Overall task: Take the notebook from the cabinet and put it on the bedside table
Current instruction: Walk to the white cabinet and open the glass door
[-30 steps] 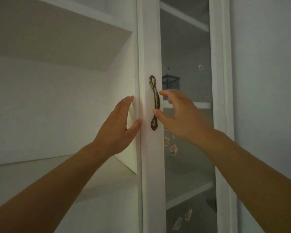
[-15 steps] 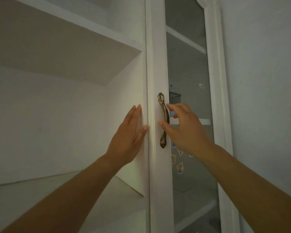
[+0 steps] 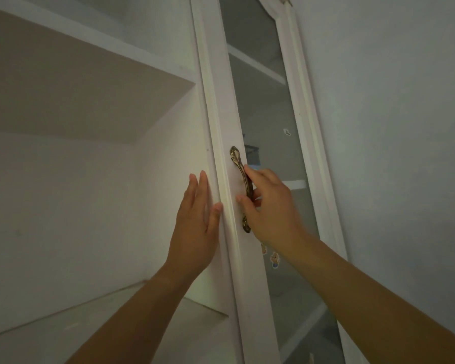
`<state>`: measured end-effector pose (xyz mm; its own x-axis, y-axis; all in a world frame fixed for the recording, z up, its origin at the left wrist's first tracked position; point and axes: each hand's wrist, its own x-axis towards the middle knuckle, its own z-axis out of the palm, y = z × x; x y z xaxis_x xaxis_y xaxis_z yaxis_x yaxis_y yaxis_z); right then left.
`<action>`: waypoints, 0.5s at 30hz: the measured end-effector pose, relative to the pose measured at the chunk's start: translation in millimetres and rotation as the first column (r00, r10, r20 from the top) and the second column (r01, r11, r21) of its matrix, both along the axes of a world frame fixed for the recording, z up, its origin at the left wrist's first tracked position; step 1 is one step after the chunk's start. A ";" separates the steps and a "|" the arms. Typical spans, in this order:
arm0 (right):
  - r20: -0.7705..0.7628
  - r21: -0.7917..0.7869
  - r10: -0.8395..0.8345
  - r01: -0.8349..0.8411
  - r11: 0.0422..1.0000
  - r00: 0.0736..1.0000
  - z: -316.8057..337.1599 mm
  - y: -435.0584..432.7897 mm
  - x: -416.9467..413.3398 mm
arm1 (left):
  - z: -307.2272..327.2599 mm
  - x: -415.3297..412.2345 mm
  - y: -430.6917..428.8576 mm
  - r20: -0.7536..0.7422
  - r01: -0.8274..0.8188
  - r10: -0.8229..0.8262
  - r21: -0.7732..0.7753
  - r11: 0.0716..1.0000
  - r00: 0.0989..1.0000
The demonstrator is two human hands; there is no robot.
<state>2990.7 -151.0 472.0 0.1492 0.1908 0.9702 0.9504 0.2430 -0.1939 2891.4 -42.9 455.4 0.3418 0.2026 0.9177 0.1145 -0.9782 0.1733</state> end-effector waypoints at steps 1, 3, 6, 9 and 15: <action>-0.005 0.007 -0.004 0.004 1.000 1.000 -0.7 1.1 0.2 | -0.1 -0.5 0.3 0.004 -0.011 0.011 0.006 1.000 1.000; -0.008 0.023 -0.014 0.014 1.000 1.000 -2.0 2.5 1.2 | -2.1 -3.3 1.3 0.003 -0.015 0.015 0.015 1.000 1.000; -0.014 0.038 -0.027 0.028 0.999 1.000 -3.5 3.1 3.6 | -12.5 -6.4 3.4 -0.024 0.012 -0.011 0.042 0.999 1.000; -0.026 0.047 -0.034 0.035 0.998 0.999 -4.2 5.0 2.8 | -18.9 -6.6 6.7 -0.042 0.029 -0.027 0.053 0.998 0.999; -0.069 0.041 -0.043 0.046 0.998 0.997 -4.7 2.3 -0.9 | -17.2 -9.4 7.3 -0.067 0.063 -0.060 0.049 0.997 0.996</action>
